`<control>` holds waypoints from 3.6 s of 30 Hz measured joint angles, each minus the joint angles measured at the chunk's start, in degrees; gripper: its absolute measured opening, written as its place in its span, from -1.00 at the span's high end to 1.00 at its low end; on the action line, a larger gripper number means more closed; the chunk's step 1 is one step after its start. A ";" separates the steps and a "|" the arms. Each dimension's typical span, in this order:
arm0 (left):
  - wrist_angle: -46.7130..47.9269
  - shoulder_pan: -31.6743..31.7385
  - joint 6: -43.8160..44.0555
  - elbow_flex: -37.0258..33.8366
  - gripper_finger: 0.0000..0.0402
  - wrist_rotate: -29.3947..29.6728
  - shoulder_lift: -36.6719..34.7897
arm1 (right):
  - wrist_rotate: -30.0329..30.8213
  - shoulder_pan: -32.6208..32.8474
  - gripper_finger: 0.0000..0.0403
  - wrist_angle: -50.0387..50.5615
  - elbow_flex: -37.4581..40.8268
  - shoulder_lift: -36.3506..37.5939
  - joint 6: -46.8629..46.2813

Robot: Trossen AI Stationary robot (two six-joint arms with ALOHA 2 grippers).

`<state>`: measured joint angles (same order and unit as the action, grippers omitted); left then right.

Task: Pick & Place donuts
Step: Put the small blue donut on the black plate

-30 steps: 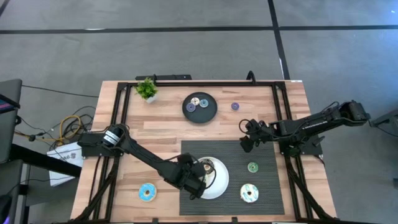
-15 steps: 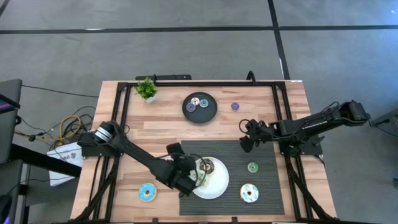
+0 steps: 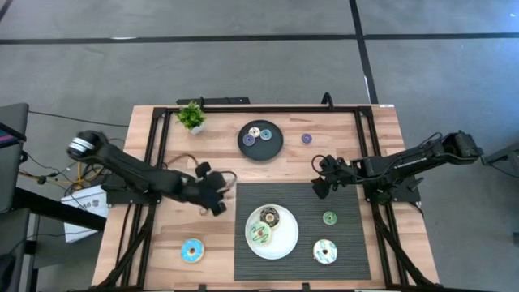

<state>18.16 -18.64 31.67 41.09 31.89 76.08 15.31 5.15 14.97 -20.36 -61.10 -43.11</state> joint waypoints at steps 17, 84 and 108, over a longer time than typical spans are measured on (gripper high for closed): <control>-22.85 13.43 -22.85 -24.27 0.41 -9.79 -26.94 | 4.51 -4.99 -0.05 -14.24 -1.37 -0.02 5.90; -17.12 19.98 -21.34 -24.27 0.41 -13.67 -27.11 | -6.11 -38.79 -0.45 17.47 -37.61 -42.41 17.53; -17.12 19.98 -21.34 -24.27 0.41 -13.72 -27.11 | -7.16 -38.51 -0.23 17.71 -37.59 -43.04 15.43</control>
<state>1.04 1.34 10.33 16.82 18.17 48.97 8.15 -33.36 32.69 -57.95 -104.14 -27.68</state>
